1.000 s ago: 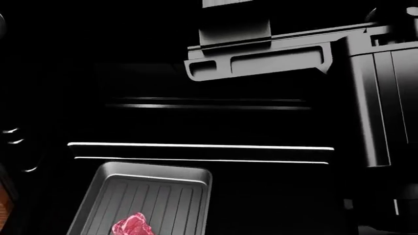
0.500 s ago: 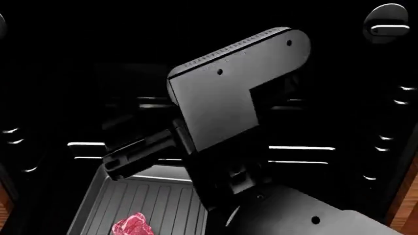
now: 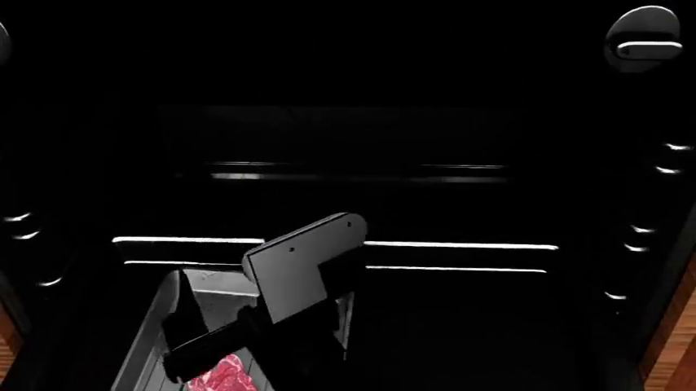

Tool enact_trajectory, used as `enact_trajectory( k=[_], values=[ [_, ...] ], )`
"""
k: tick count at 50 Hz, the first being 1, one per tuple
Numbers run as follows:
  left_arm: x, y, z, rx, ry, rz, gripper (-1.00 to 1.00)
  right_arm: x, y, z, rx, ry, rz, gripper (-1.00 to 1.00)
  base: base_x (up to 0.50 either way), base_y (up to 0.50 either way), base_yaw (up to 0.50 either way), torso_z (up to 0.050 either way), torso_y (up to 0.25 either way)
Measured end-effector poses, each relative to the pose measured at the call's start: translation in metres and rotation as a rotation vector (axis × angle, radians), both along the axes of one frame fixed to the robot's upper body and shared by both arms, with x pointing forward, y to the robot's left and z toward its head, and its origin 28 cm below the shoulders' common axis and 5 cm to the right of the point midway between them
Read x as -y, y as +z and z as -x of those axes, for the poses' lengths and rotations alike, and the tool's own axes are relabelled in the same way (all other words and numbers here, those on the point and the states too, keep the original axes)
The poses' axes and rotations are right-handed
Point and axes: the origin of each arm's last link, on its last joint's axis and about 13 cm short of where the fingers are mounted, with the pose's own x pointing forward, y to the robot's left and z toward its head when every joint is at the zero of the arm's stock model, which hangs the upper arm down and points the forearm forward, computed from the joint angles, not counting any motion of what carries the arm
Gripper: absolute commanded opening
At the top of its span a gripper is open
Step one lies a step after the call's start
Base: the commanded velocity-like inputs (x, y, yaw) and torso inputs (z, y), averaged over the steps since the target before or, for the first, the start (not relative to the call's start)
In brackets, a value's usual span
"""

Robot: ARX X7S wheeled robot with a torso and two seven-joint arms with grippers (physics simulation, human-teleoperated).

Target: Pick the steak from the oven and place it on the plate on the counter.

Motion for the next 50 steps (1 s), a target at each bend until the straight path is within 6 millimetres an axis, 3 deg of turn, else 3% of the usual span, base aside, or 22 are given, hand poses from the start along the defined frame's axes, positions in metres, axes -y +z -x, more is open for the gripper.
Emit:
enact_trajectory(
  k=[9, 19, 50],
  values=[
    [0.000, -0.008, -0.005, -0.024, 0.001, 0.000, 1.00, -0.009, -0.039, -0.005, -0.057, 0.043, 0.040, 1.00, 0.00, 0.00, 0.00, 0.000, 0.000],
    [0.001, -0.013, -0.009, -0.036, -0.005, 0.006, 1.00, -0.019, -0.069, 0.005, -0.101, 0.112, 0.113, 1.00, 0.00, 0.00, 0.00, 0.000, 0.000],
    [0.003, -0.020, -0.011, -0.051, -0.023, 0.014, 1.00, -0.018, -0.105, 0.008, -0.176, 0.084, 0.138, 1.00, 0.00, 0.00, 0.00, 0.000, 0.000]
  ],
)
